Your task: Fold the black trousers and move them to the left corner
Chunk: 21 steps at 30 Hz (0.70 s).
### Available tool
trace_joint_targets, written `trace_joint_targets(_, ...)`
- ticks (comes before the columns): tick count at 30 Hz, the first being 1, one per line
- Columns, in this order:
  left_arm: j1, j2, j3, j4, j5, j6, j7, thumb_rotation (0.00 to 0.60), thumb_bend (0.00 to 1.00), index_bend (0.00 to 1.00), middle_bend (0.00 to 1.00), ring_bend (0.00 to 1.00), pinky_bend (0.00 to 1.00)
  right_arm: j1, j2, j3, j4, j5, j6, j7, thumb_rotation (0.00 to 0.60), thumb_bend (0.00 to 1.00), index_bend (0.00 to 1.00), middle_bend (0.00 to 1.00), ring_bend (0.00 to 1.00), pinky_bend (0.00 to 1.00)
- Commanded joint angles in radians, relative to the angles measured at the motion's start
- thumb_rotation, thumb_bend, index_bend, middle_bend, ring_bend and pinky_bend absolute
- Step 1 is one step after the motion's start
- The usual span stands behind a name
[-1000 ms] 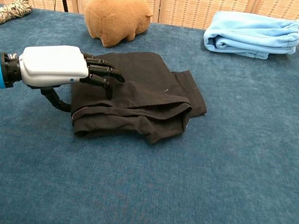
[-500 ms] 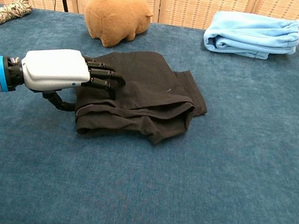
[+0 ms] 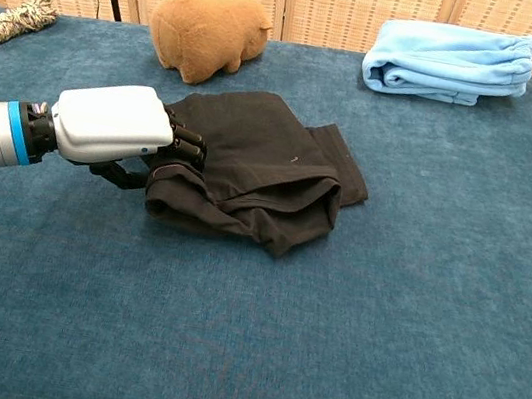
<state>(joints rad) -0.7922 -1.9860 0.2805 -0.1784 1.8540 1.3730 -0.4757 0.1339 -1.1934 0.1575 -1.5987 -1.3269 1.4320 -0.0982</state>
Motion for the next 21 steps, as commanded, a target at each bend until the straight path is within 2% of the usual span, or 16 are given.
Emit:
trace_joint_targets(1, -0.001, 0.000, -0.001, 0.002, -0.001, -0.002, -0.003, 0.600, 0.94, 0.85, 0.70, 0.61, 0.73, 0.000, 0.000, 0.000, 0.000, 0.000, 0.000, 0.000, 0.600, 0.00, 0.00, 0.00, 0.00, 0.00)
trace_joint_targets(4, 0.001, 0.003, 0.001, 0.005, -0.001, -0.005, -0.006, 0.600, 0.98, 0.88, 0.73, 0.62, 0.75, 0.000, 0.000, 0.000, -0.001, -0.001, -0.001, 0.000, 0.600, 0.00, 0.00, 0.00, 0.00, 0.00)
trace_joint_targets(14, -0.004, 0.036, -0.004, 0.013, -0.005, 0.027, -0.012, 0.600, 0.98, 0.89, 0.75, 0.63, 0.75, 0.002, -0.003, -0.004, 0.000, -0.001, -0.007, -0.002, 0.600, 0.00, 0.00, 0.00, 0.00, 0.00)
trace_joint_targets(18, 0.036, 0.130, 0.016, 0.002, 0.014, 0.148, -0.028, 0.600, 0.99, 0.89, 0.75, 0.63, 0.75, 0.003, -0.003, -0.003, 0.001, 0.000, -0.007, -0.002, 0.600, 0.00, 0.00, 0.00, 0.00, 0.00)
trace_joint_targets(21, 0.062, 0.176, 0.014, -0.018, 0.011, 0.196, -0.038, 0.600, 0.99, 0.89, 0.75, 0.63, 0.75, 0.003, -0.004, -0.003, 0.000, 0.000, -0.008, -0.001, 0.600, 0.00, 0.00, 0.00, 0.00, 0.00)
